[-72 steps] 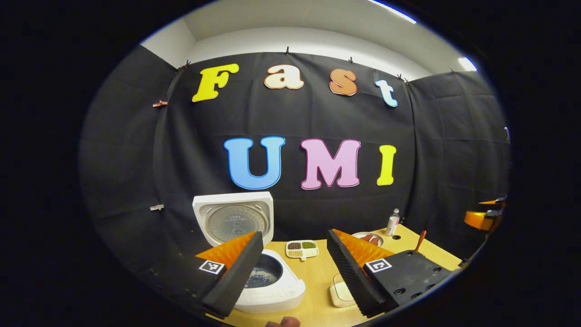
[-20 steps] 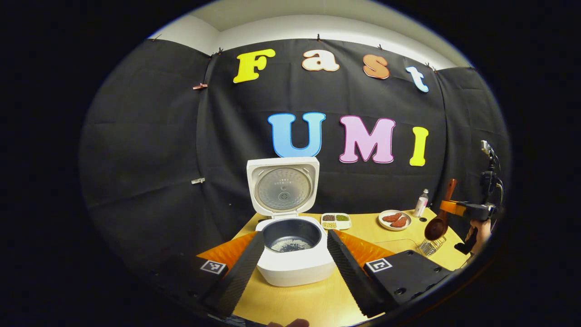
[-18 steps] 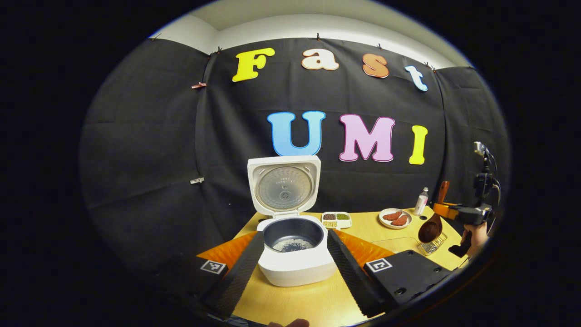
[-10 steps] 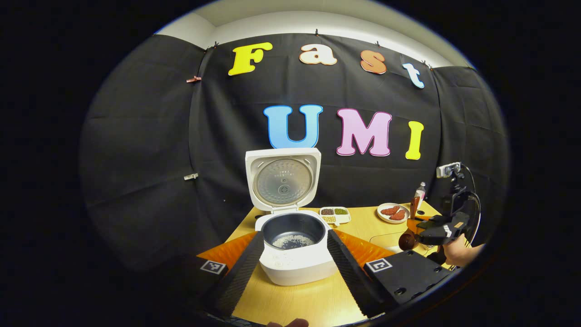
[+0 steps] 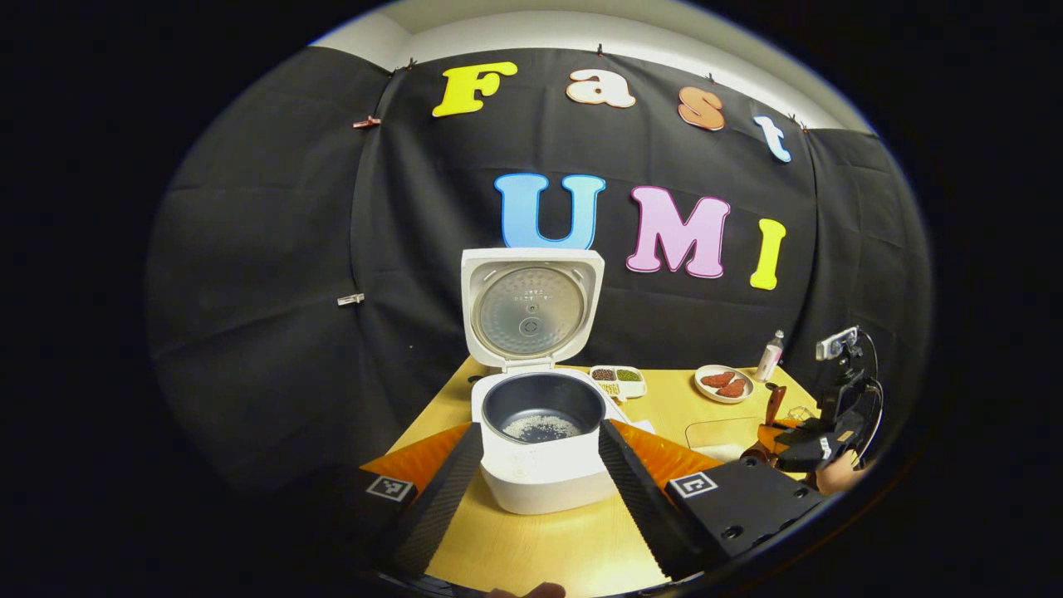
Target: Close the left gripper, press the button to open the rice cooker; take a wooden spoon from the chopstick holder with the right hand, scoop a spoonful of rice and pour it into the rice cooker, then put the wooden spoon back into the chopstick holder.
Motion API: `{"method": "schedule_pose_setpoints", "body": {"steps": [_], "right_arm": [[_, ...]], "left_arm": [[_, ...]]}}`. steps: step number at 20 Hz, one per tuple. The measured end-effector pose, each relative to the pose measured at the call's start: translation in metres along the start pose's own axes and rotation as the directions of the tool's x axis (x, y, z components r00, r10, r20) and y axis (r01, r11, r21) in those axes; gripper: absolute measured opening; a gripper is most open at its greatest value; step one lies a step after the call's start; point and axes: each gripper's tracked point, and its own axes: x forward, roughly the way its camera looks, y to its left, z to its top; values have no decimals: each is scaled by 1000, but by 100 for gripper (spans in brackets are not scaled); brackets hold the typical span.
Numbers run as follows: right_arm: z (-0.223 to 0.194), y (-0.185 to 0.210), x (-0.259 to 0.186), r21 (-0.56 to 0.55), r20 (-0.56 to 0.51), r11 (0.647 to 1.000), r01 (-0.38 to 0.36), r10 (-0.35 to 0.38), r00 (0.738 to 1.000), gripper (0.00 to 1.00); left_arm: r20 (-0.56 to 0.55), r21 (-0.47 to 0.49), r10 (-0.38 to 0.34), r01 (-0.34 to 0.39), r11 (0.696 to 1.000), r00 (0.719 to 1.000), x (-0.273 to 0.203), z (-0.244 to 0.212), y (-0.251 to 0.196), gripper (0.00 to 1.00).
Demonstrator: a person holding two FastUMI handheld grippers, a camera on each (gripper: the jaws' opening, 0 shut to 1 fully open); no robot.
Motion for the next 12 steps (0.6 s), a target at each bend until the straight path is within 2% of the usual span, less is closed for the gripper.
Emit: {"method": "schedule_pose_setpoints", "body": {"steps": [2,5,7,9,12], "right_arm": [[-2,0,-7,-9,-13,999,44,-45,999,9],[-4,-5,-9,79,-27,986,147,-146,989,9],[-6,-3,-9,167,-42,967,192,-187,981,8],[-8,2,-7,300,-63,931,207,-197,978,8],[-12,1,1,492,-101,839,232,-209,973,8]], "left_arm": [[3,-11,1,-1,1000,1000,2,1,3,96],[9,-25,3,-3,1000,1000,1,2,6,96],[14,-19,7,-7,1000,1000,0,3,8,95],[20,-14,10,-10,1000,1000,-3,4,10,94],[20,-19,17,-17,1000,1000,-6,3,14,94]]}}
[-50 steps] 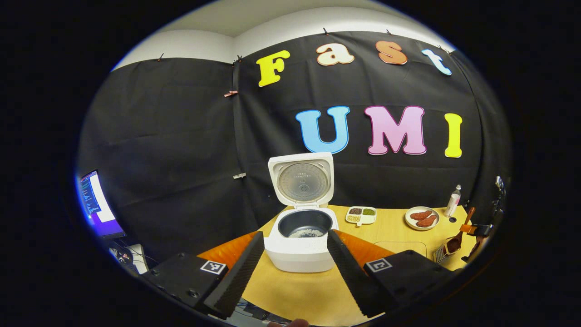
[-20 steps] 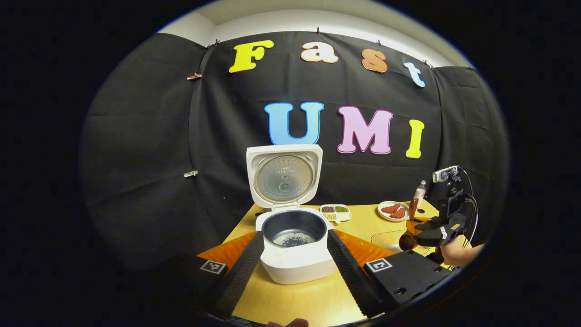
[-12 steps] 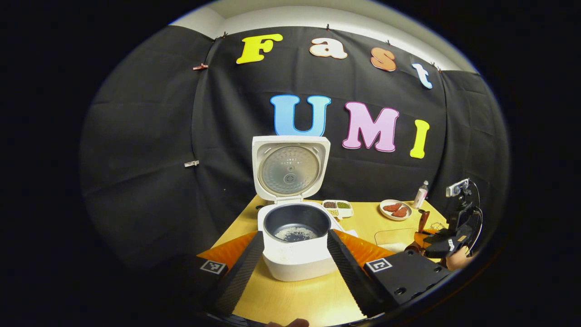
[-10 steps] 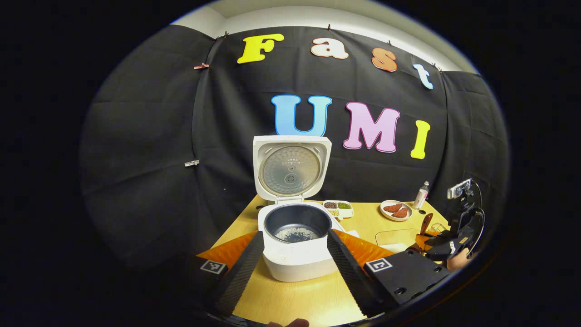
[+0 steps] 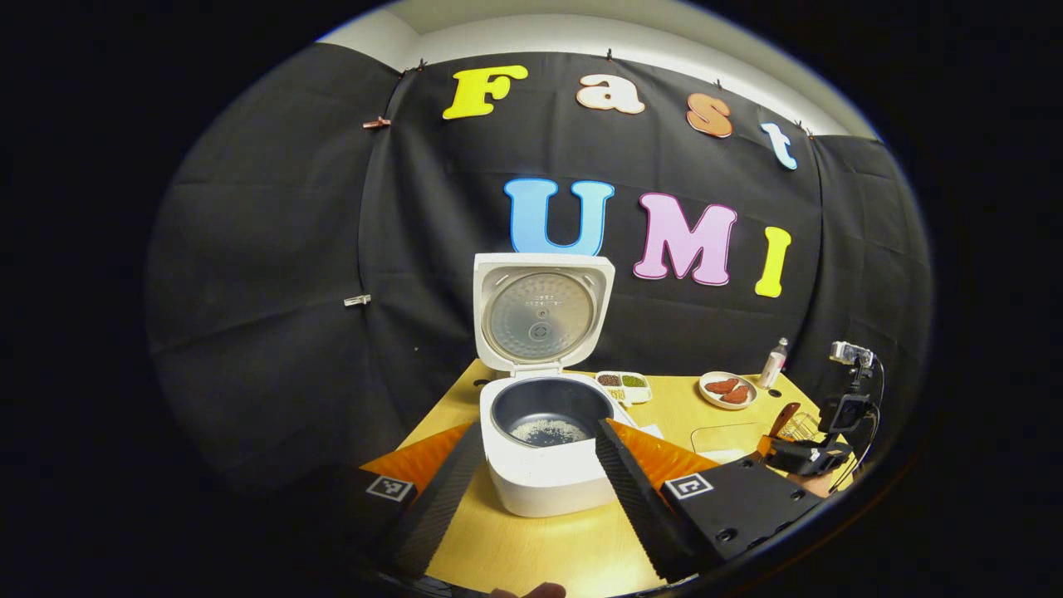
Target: Close the left gripper, press the button to open the rice cooker; take a wooden spoon from the chopstick holder with the right hand, scoop a spoonful of rice and pour it into the rice cooker, then put the wooden spoon back into the chopstick holder.
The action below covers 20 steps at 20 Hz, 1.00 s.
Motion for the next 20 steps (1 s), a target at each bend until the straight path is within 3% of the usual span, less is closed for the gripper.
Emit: {"method": "schedule_pose_setpoints", "body": {"steps": [4,9,20], "right_arm": [[-5,2,13,293,-63,956,-21,41,997,8],[-2,0,16,555,-72,829,-72,135,988,8],[31,-16,-18,733,-62,672,-104,219,974,8]], "left_arm": [[10,5,18,-18,1000,1000,-8,3,9,94],[21,19,38,-38,999,999,-17,6,17,94],[41,11,35,-35,999,999,-40,5,11,94]]}}
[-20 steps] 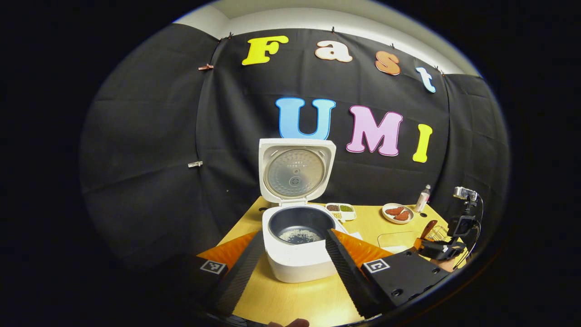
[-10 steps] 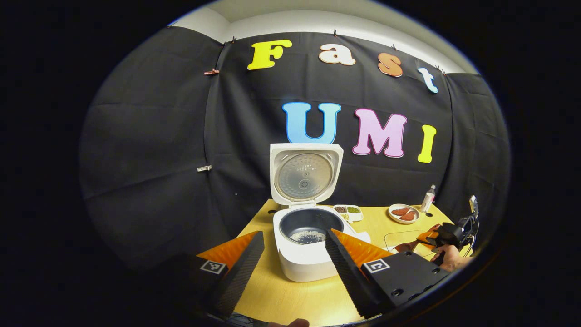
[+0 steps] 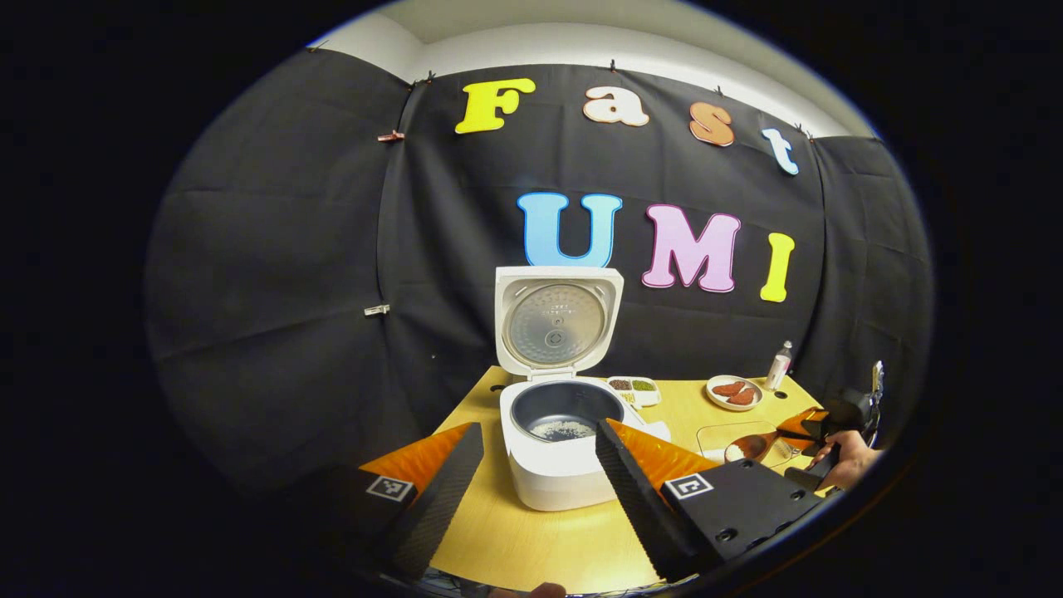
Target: Close the left gripper, press the button to open the rice cooker; take a wooden spoon from the chopstick holder with the right hand, scoop a spoonful of rice and pour it into the rice cooker, then put the wooden spoon back into the chopstick holder.
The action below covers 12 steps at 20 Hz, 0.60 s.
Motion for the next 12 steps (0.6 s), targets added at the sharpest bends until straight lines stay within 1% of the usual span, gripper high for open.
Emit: {"method": "schedule_pose_setpoints", "body": {"steps": [3,5,8,12], "right_arm": [[6,24,-15,46,-14,998,-45,45,999,8],[4,48,-25,77,-24,994,-81,83,996,8],[-2,94,-35,105,-35,984,-144,148,988,8],[-28,158,-36,136,-66,969,-205,215,974,8]], "left_arm": [[2,-4,-9,9,1000,1000,-6,-1,-3,94],[2,-7,-19,19,1000,1000,-10,-4,-5,94],[-4,-13,-25,25,1000,1000,-12,-9,-7,94],[-11,-26,-10,10,1000,1000,-15,-17,2,94]]}}
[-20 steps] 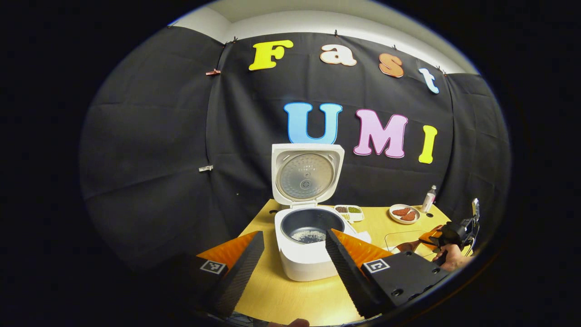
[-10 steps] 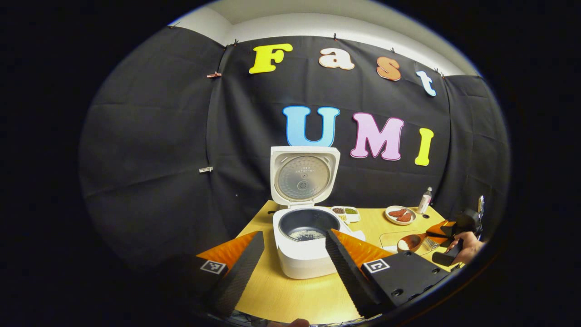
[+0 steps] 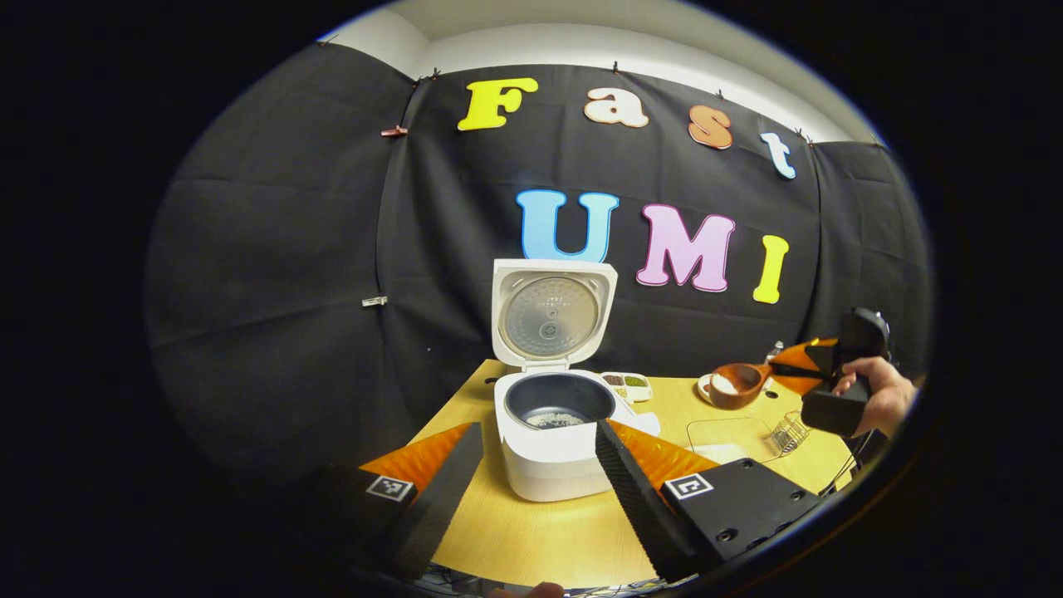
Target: Close the left gripper, press the button to open the rice cooker; take a wooden spoon from the chopstick holder with the right hand, scoop a spoonful of rice and pour it into the rice cooker, then put the wooden spoon back into the chopstick holder.
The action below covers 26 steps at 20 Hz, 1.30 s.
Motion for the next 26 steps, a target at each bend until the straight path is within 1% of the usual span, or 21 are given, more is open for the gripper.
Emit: {"method": "schedule_pose_setpoints", "body": {"steps": [2,4,7,11,13,16,19,20,22,23,24,26], "right_arm": [[-24,26,8,-20,-26,999,-33,32,999,8],[-50,54,17,-73,-47,995,-66,63,997,8],[-86,84,32,-135,-61,986,-96,88,994,8],[-127,109,58,-222,-68,968,-117,104,992,8],[-146,107,72,-306,-65,946,-107,91,994,8],[-170,96,95,-440,-55,894,-82,65,996,8],[-193,72,122,-541,-61,839,-56,27,998,8],[-197,64,129,-566,-53,824,-36,7,999,8],[-210,57,142,-623,-61,781,-32,-7,998,8],[-218,57,148,-656,-69,753,-42,-4,998,8],[-223,59,151,-697,-75,715,-54,2,997,8],[-235,64,157,-780,-84,621,-79,21,996,8]], "left_arm": [[-3,-8,11,-11,1000,1000,-1,-2,4,94],[-2,-11,20,-20,1000,1000,-4,-4,8,94],[-6,-22,30,-30,999,1000,-5,-7,14,94],[-13,-35,43,-43,998,999,-5,-10,25,94],[-15,-39,48,-48,998,999,-3,-11,30,94],[-19,-46,60,-60,997,998,3,-13,44,94],[-32,-61,67,-69,996,997,10,-17,55,94],[-37,-67,60,-63,996,997,12,-19,56,94],[-44,-70,59,-62,996,997,16,-22,62,95],[-46,-70,60,-63,996,997,17,-24,64,95],[-47,-70,63,-66,995,997,18,-24,67,95],[-52,-74,68,-71,995,996,20,-29,70,95]]}}
